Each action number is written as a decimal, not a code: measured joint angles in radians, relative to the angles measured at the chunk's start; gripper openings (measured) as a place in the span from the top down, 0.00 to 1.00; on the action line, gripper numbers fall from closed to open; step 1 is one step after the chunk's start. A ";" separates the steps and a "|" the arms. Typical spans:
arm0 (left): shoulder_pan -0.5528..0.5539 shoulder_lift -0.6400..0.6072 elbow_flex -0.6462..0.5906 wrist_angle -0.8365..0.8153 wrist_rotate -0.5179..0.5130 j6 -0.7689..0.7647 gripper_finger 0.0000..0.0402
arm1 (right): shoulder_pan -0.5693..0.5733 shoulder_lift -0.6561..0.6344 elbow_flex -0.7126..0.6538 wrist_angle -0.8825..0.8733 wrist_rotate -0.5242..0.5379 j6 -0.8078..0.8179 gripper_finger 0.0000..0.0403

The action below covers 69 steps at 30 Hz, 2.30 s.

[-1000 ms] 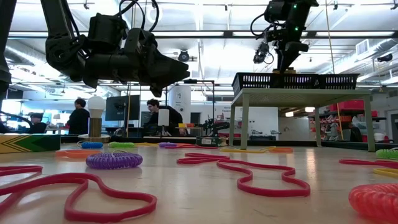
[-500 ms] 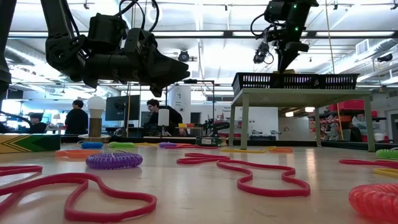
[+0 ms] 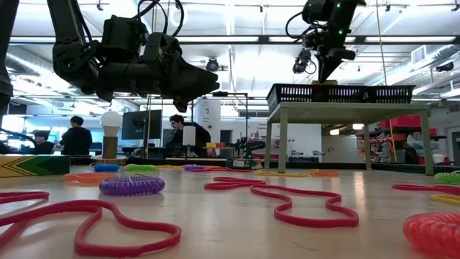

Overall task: Pick & Place Office Desk Supplies
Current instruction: Put the yellow crayon box into the middle black basket on the shelf, then put the bottom purple spring keychain into the left black basket on the shelf

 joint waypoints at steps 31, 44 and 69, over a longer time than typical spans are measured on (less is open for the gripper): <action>-0.021 0.000 0.000 0.000 -0.003 0.004 0.68 | 0.047 -0.010 0.001 -0.026 -0.012 0.183 0.56; -0.021 0.000 0.000 0.000 -0.037 -0.015 0.68 | 0.179 -0.186 0.005 0.044 0.068 0.352 0.59; -0.325 -0.001 0.132 -0.734 -0.085 -0.036 0.96 | 1.070 -0.479 -1.081 1.154 0.252 1.067 0.97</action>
